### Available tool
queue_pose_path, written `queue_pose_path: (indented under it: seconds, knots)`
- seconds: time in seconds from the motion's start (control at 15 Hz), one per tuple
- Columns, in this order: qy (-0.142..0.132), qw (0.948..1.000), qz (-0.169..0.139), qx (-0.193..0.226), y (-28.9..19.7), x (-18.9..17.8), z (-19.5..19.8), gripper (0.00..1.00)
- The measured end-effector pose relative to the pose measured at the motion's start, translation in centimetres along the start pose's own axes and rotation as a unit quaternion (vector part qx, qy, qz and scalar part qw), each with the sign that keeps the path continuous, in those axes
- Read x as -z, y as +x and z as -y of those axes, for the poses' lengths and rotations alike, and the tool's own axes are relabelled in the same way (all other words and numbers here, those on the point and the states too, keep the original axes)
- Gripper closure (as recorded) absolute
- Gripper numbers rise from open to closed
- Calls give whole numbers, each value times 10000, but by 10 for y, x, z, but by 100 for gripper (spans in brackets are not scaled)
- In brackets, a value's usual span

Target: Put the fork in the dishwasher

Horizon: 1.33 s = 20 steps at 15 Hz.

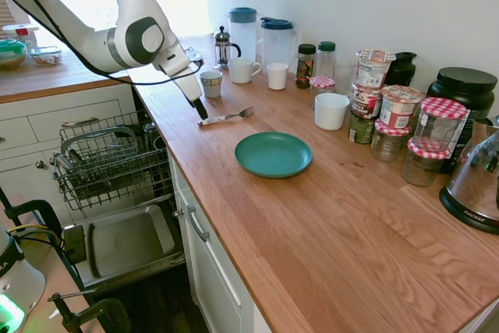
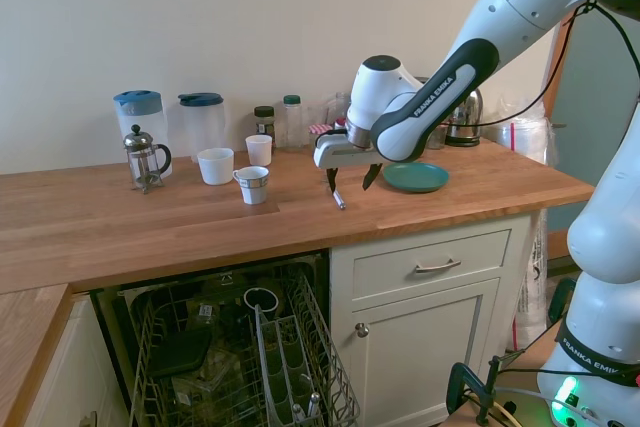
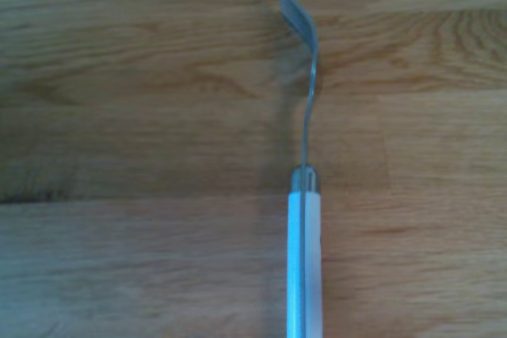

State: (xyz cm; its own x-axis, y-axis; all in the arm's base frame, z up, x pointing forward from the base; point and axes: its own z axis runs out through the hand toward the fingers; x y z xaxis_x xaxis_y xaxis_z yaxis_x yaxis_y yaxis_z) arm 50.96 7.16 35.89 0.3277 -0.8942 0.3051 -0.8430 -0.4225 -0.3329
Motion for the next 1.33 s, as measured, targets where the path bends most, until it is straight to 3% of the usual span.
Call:
queue_pose_path:
  seconds: [0.2, 0.47, 0.53, 1.33]
  knots:
    - [-15, 9998, -142, -121, -5, -17, 8, 0]
    - [-84, 9997, -113, -188, -5, -37, 15, 0]
    - [-99, 9997, -105, -181, -6, -40, 16, 100]
    - [-68, 9998, -70, -169, -16, -50, 28, 100]
